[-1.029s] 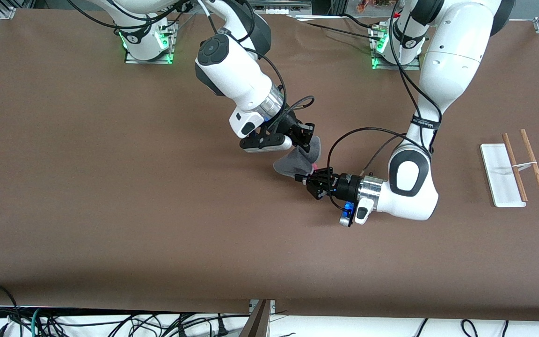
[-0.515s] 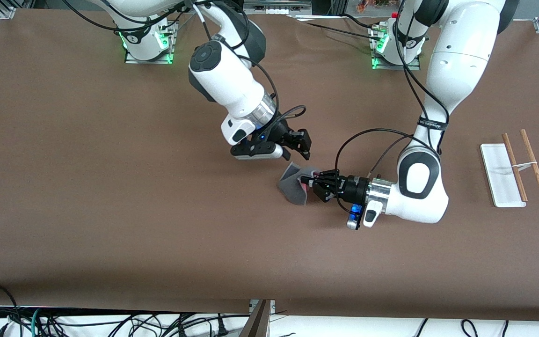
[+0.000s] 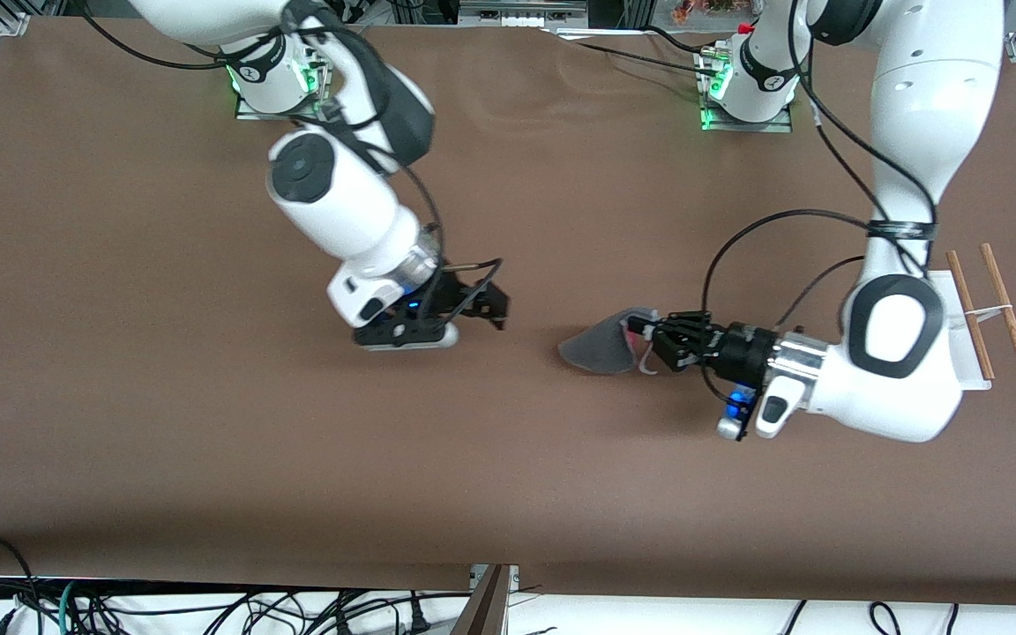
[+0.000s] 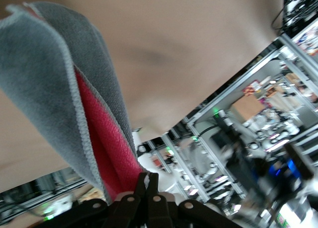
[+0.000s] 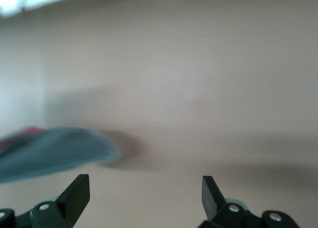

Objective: Pass towel and hang on rack
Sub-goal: 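Open the right gripper and withdraw it while the left gripper pulls the towel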

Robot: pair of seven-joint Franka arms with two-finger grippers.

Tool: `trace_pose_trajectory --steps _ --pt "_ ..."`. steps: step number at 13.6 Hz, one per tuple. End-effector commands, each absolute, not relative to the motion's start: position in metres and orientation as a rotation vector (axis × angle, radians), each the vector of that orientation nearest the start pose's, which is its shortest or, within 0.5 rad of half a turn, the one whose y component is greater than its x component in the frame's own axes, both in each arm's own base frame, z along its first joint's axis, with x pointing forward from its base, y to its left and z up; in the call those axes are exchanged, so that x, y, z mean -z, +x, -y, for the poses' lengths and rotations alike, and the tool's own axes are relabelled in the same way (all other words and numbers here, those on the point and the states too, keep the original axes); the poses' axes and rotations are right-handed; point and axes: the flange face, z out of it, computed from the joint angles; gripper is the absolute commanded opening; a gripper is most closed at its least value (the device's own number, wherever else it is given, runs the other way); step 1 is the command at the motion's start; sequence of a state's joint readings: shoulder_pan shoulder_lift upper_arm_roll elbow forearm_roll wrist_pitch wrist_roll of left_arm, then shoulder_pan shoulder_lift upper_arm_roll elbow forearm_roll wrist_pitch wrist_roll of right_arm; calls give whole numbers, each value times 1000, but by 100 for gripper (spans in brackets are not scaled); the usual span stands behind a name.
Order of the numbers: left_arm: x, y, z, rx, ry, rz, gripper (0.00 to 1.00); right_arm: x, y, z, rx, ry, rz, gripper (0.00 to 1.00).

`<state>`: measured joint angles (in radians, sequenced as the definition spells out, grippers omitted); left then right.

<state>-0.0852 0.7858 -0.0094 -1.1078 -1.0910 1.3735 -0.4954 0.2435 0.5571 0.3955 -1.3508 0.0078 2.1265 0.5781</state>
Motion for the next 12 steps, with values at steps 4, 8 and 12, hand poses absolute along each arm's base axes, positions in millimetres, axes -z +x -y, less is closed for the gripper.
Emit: trace_pose_trajectory --steps 4,8,12 --pt "-420 697 82 926 2153 -478 0 -503 639 -203 -73 -3017 300 100" --pt "-448 682 28 907 2298 -392 0 -537 632 -92 -170 -3082 362 100" --pt "-448 683 -23 656 2576 -63 0 -568 613 -61 -168 -3178 348 100"
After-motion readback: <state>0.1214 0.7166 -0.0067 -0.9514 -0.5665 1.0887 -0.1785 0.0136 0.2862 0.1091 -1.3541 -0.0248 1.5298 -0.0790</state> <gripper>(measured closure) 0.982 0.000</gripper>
